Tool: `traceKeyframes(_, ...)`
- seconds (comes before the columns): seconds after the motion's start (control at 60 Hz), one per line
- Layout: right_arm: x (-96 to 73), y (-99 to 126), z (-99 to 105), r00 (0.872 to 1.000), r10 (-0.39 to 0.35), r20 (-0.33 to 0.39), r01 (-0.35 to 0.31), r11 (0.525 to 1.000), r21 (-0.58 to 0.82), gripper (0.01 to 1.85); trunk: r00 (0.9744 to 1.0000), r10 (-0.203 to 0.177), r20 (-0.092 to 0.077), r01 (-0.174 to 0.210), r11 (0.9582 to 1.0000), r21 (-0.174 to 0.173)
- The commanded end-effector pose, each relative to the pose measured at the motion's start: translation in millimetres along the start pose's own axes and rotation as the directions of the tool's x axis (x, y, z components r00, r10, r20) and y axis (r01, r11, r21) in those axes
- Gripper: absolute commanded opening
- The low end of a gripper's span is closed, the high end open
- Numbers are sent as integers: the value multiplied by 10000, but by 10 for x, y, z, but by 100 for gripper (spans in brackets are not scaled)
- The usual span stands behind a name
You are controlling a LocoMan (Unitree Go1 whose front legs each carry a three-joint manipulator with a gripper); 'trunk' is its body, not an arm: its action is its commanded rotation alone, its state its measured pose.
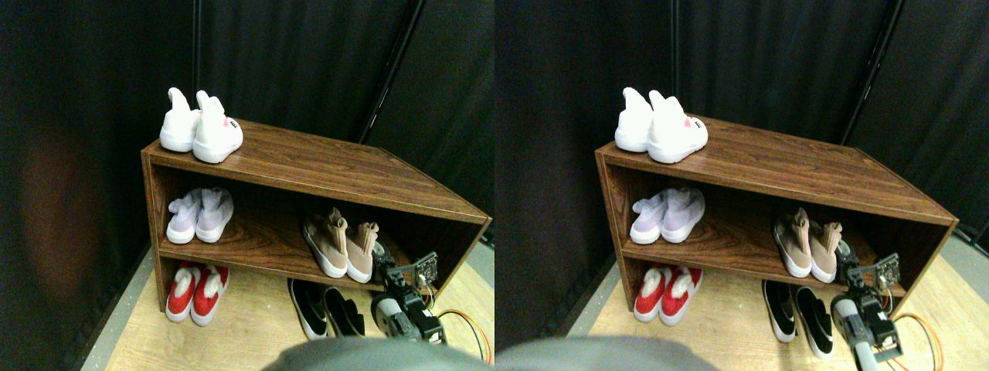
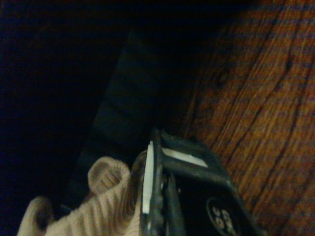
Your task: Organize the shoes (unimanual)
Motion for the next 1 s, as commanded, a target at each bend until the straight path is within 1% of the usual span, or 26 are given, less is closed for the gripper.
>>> traceKeyframes(0.017,-18,37,-9,10000,3,69,-4,10000,71,6,9997,173,-155,-173,9999,9)
traceKeyframes(0.067,-14,36,-7,9999,82,63,-82,10000,6,6,9997,180,-154,-180,9998,22)
traceKeyframes(0.083,-12,35,1,9997,52,255,-48,9999,-163,6,9997,180,-154,-180,9998,22)
traceKeyframes(0.15,-8,29,21,9989,71,470,-60,9997,-233,6,9997,180,-154,-180,9998,22)
traceKeyframes(0.217,34,12,68,9988,120,464,-117,9999,-72,6,9997,180,-154,-180,9998,22)
traceKeyframes(0.233,48,8,94,9987,125,495,-127,9999,48,6,9999,79,-147,-78,9999,67)
traceKeyframes(0.267,59,4,112,9986,132,515,-131,9999,-35,6,9999,79,-147,-78,9999,67)
traceKeyframes(0.383,48,17,198,9976,360,593,-315,9967,-746,6,9999,79,-147,-78,9999,67)
traceKeyframes(0.4,36,26,211,9969,450,639,-402,9964,-742,6,9999,-59,-133,60,9999,123)
traceKeyframes(0.433,8,52,228,9966,458,687,-411,9968,-680,6,9999,-59,-133,60,9999,123)
traceKeyframes(0.467,-13,77,260,9968,708,364,-680,9949,-739,6,9999,-59,-133,60,9999,123)
traceKeyframes(0.483,-19,85,266,9969,698,365,-673,9956,-644,6,9998,-149,-100,151,9998,154)
traceKeyframes(0.533,-63,134,292,9963,830,243,-807,9933,-822,6,9998,-149,-100,151,9998,154)
traceKeyframes(0.55,-63,134,292,9963,830,243,-807,9933,-822,6,9997,-233,-97,235,9996,185)
traceKeyframes(0.683,-213,269,356,9885,1513,53,-1493,9803,-1289,6,9995,-314,-82,316,9993,207)
traceKeyframes(0.7,-255,293,369,9868,1619,28,-1601,9782,-1321,6,9991,-403,-92,405,9989,220)
traceKeyframes(0.733,-326,328,388,9856,1688,17,-1671,9769,-1331,6,9991,-403,-92,405,9989,220)
traceKeyframes(0.75,-370,348,409,9836,1775,-307,-1801,9731,-1435,6,9990,-446,-83,448,9988,220)
traceKeyframes(0.767,-417,367,426,9809,1902,-401,-1940,9705,-1431,6,9990,-446,-83,448,9988,220)
traceKeyframes(0.8,-491,391,447,9753,2170,-406,-2206,9657,-1369,6,9990,-446,-83,448,9988,220)
traceKeyframes(0.817,-491,391,447,9753,2170,-406,-2206,9657,-1369,6,9987,-502,-90,504,9984,248)
traceKeyframes(0.833,-538,406,462,9707,2358,-459,-2399,9609,-1381,6,9987,-502,-90,504,9984,248)
traceKeyframes(0.883,-665,441,495,9640,2598,-571,-2656,9523,-1505,6,9987,-502,-90,504,9984,248)
traceKeyframes(0.933,-764,464,523,9618,2668,-622,-2730,9524,-1356,6,9984,-554,-114,557,9981,256)
traceKeyframes(0.95,-806,472,540,9587,2736,-771,-2822,9490,-1408,6,9981,-598,-174,603,9978,268)
traceKeyframes(1.0,-901,483,562,9526,2936,-802,-3028,9404,-1547,6,9979,-624,-194,629,9976,271)
